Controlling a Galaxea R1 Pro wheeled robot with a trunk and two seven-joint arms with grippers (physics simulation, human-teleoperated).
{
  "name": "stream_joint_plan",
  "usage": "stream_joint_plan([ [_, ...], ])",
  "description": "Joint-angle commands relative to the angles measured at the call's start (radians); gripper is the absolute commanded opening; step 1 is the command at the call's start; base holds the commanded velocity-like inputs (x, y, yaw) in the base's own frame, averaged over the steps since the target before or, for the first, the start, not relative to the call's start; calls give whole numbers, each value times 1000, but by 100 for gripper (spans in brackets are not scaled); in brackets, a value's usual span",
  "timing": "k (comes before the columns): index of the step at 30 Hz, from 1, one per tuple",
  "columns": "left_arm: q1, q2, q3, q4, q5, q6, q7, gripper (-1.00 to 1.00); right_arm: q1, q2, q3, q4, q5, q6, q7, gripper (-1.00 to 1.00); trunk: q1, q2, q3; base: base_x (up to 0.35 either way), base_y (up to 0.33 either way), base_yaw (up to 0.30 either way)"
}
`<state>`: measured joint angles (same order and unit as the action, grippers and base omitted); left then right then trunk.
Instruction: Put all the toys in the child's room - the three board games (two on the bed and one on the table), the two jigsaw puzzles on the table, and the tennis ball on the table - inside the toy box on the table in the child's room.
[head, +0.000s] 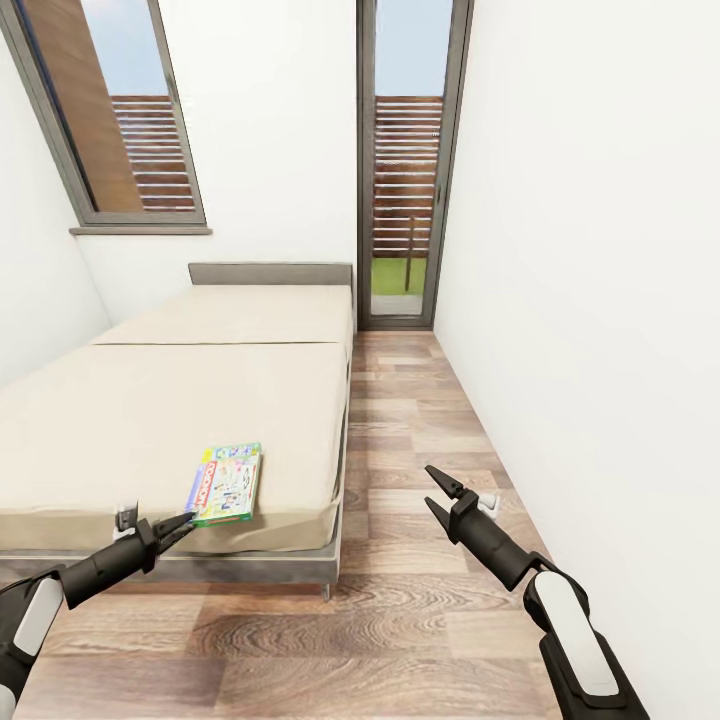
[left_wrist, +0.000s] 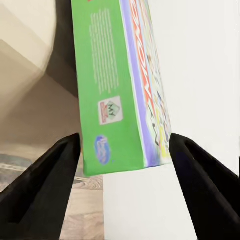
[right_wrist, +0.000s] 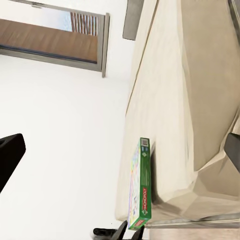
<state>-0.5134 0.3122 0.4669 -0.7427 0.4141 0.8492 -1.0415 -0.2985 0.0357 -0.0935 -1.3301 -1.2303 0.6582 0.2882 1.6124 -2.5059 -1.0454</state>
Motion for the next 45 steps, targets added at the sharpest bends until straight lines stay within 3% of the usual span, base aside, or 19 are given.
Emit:
stream_joint_plan([
  [1, -1, 0, 1, 0, 1, 10, -2, -100, -1, 1, -3, 0, -1, 8, 2, 100, 0, 0, -1, 0, 0, 0],
  [27, -1, -1, 2, 0, 2, 22, -3, -100, -1, 1, -2, 0, 0, 8, 3, 100, 0, 0, -1, 0, 0, 0],
  [45, 0, 1, -3, -6, 0, 53, -3, -100, -1, -2, -2, 0, 13, 8, 3, 100, -8, 4, 69, 0, 0, 0],
])
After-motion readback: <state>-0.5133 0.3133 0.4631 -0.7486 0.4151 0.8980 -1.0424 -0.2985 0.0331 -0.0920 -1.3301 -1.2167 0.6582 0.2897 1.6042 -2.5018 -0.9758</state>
